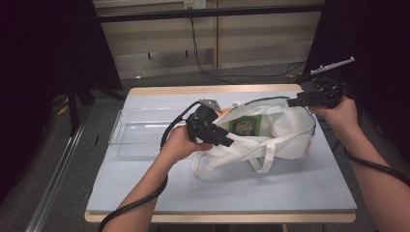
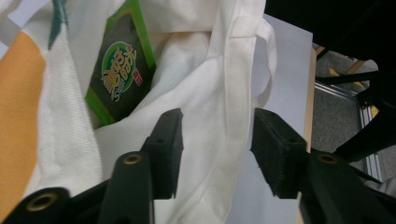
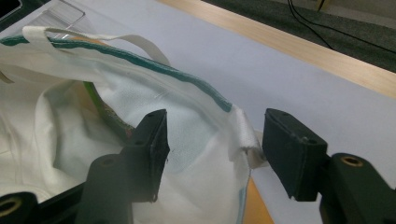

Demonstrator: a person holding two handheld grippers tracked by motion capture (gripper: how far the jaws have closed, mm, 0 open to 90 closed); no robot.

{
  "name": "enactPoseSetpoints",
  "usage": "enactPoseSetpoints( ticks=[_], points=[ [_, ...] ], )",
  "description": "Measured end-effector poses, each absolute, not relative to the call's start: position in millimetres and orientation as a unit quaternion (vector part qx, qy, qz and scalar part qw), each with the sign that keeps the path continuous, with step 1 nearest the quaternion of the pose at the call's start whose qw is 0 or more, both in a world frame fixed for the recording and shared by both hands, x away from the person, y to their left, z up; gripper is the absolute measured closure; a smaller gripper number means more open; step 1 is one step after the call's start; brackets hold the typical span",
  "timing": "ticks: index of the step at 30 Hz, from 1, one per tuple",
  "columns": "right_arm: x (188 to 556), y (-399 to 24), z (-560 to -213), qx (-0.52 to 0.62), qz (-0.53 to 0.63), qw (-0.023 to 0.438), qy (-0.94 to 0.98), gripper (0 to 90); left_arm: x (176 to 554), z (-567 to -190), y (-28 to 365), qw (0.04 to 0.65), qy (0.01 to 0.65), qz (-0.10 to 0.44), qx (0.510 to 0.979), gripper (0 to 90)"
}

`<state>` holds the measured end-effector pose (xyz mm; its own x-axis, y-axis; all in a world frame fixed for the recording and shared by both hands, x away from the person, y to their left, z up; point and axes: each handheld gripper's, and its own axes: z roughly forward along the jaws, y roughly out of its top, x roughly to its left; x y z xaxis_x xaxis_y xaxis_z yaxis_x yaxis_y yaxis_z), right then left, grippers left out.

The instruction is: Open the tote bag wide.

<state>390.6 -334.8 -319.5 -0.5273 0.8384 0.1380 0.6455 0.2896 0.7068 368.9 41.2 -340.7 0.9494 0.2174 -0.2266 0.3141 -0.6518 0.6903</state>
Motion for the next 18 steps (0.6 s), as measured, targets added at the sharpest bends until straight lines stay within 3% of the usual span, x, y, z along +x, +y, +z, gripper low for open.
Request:
enactPoseSetpoints(
  ticks=[6,13,18],
  points=[
    [385,-334,-315,0.461,0.373,0.132,0.794,36.3,371,-335,43,0.394,0.157,-0.056,0.904,45.2],
    [379,-332,-314,0.448,0.38,0.125,0.799,29.1,375,-325,42,0.394,0.177,-0.049,0.901,31.4],
    [376,-332,-312,0.45,0.378,0.13,0.798,22.9,376,-322,41,0.395,0.177,-0.043,0.901,27.4]
  ],
)
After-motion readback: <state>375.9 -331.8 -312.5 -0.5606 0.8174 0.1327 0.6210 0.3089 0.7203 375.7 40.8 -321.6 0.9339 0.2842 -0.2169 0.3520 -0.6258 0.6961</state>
